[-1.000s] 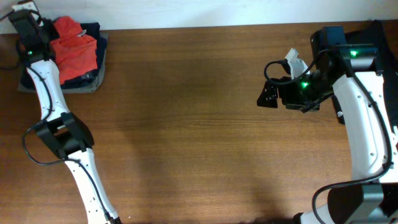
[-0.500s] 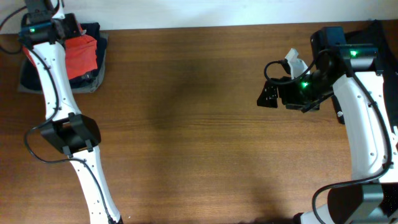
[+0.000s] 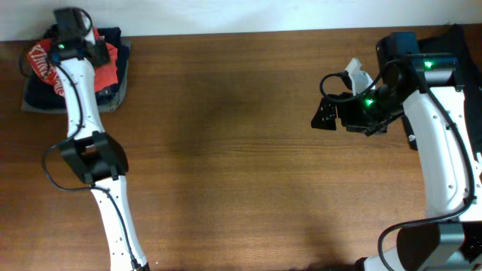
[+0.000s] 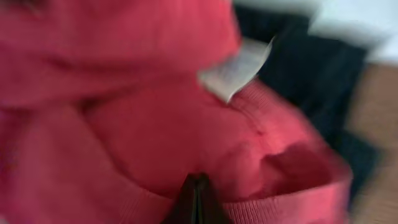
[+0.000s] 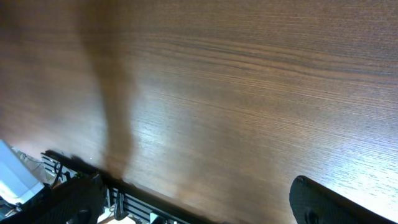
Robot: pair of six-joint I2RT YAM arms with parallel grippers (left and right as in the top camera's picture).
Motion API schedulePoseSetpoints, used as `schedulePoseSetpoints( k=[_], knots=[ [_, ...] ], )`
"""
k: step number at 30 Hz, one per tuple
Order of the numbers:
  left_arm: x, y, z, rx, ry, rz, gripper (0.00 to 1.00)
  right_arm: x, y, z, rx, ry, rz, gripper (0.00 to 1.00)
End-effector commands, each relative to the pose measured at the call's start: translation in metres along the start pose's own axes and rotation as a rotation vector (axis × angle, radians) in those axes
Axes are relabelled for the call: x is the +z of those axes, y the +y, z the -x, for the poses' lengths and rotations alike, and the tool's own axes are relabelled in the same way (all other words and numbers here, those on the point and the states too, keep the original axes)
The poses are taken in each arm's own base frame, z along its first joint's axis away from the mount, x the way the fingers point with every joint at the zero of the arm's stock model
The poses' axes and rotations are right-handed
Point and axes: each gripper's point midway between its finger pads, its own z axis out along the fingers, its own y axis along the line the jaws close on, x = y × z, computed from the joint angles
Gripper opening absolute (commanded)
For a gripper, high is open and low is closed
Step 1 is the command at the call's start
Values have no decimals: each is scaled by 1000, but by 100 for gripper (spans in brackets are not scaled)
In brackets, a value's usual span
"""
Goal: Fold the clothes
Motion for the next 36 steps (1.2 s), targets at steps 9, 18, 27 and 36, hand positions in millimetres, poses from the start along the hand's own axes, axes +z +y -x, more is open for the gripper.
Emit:
schedulePoseSetpoints(
  k=[9, 18, 27, 36],
  knots=[
    [-32, 15, 26, -5, -69, 47, 0, -7, 2, -2, 1, -21, 8, 99],
    [-115, 53, 7, -72, 65, 103, 0, -7, 2, 3, -10, -41, 8, 99],
    [-102, 84, -30, -112, 201, 130, 0, -7, 2, 3, -12, -40, 8, 99],
    [-61, 81, -78, -98, 369, 125, 0, -7, 2, 3, -12, -40, 8, 99]
  ],
)
